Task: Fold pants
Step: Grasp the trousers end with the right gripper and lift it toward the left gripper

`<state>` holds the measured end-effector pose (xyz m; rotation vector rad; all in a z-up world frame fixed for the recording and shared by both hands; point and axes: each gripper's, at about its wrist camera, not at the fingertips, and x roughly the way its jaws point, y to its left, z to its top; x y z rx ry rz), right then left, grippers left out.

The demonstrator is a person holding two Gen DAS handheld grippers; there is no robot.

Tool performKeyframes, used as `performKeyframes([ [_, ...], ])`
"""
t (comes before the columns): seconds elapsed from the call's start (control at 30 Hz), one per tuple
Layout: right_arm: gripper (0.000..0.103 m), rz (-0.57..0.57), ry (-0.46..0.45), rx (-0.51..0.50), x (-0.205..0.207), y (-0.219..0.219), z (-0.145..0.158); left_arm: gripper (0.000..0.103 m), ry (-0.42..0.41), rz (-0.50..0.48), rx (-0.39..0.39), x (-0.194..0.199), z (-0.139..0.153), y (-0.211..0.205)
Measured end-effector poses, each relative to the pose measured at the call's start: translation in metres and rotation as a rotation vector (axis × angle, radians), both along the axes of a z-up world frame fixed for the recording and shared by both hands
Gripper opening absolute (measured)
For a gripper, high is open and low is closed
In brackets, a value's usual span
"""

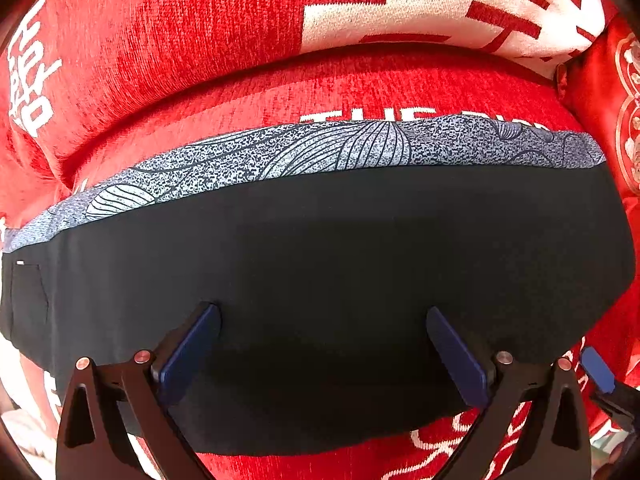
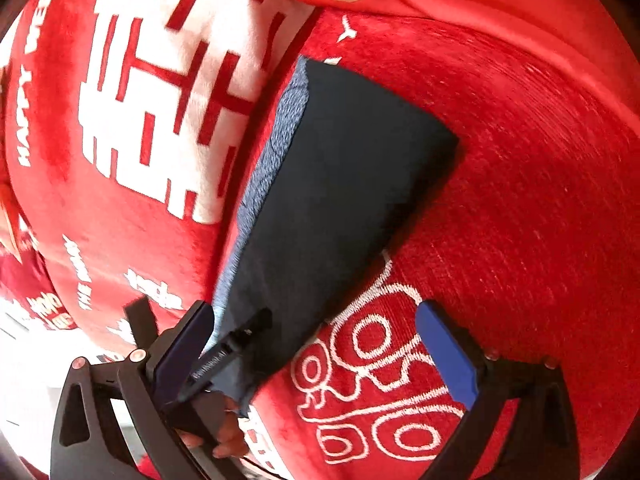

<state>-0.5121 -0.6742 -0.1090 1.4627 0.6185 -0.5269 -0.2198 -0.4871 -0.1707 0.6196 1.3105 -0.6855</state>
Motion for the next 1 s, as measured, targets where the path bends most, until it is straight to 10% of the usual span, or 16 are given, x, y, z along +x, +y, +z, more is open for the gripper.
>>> performKeyframes([
  [0.2,0.073,-0.048,-0.091,0.079,-0.001,0.011,-0.011,0.103,0.005,0.001,-0.005,0.001,-0.001,0.003],
  [1.0,0.072,-0.09,-0.09,-0.023,0.055,-0.011,-0.016,0.103,-0.005,-0.008,-0.03,-0.003,-0.003,0.009],
])
